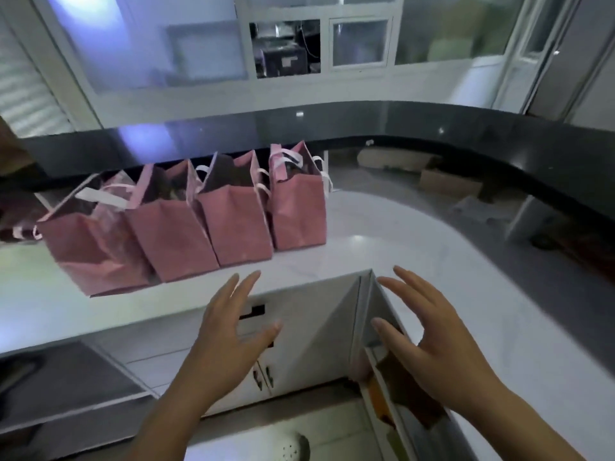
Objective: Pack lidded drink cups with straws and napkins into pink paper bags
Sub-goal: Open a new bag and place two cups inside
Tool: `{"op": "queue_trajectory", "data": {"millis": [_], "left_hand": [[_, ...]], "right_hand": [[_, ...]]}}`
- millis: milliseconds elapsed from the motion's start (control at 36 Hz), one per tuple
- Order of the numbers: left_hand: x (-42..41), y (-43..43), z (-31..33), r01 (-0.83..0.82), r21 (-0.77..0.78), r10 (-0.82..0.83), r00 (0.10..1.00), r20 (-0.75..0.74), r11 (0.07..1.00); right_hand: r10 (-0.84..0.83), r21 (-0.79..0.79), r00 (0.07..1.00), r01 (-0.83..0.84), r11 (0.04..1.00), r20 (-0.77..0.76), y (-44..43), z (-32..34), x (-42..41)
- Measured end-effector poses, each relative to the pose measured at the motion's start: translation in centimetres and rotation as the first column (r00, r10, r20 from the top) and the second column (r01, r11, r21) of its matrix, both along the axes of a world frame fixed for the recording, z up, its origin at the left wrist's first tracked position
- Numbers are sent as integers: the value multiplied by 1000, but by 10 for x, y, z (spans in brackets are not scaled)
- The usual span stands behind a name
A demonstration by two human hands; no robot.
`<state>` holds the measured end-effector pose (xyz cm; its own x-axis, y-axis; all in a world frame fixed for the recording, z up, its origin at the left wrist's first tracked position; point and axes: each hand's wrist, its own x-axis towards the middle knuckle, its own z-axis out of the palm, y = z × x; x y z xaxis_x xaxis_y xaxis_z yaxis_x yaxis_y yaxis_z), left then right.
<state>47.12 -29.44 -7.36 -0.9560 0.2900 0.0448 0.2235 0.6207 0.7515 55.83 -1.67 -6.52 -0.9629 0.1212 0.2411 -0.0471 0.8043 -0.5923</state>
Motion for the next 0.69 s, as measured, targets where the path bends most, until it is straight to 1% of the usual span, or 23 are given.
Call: {"op": "queue_trajectory", "data": {"millis": [111,167,250,333,389,444,528,611,694], "left_hand": [[-76,-12,12,45,6,-44,998,-51,999],[-114,-18,22,57,16,-55,996,-75,998],[-176,-21,42,97,9,-95,984,-148,995],[-233,-12,64,141,47,-132,979,-154,989],[-268,0,79,175,27,-168,972,-162,984],[-302,15,92,230,-2,-229,967,-108,973],[-347,40,105,296,-49,-295,955,29,954],[-387,65,103,279,-43,-272,954,130,959],[-420,91,93,213,-66,-198,963,184,975]], "right_hand": [[19,-25,1000,-19,1000,9,-18,13,-88],[27,2,999,-27,1000,24,-24,20,-133],[-24,34,998,22,999,62,-27,32,-195],[-82,50,993,78,996,84,-26,51,-245],[-102,35,990,99,994,93,-23,61,-274],[-131,19,984,130,991,119,-18,67,-301],[-175,-38,969,184,982,176,-6,65,-342],[-170,-156,951,215,964,258,11,57,-383],[-145,-188,917,228,955,372,31,48,-425]]}}
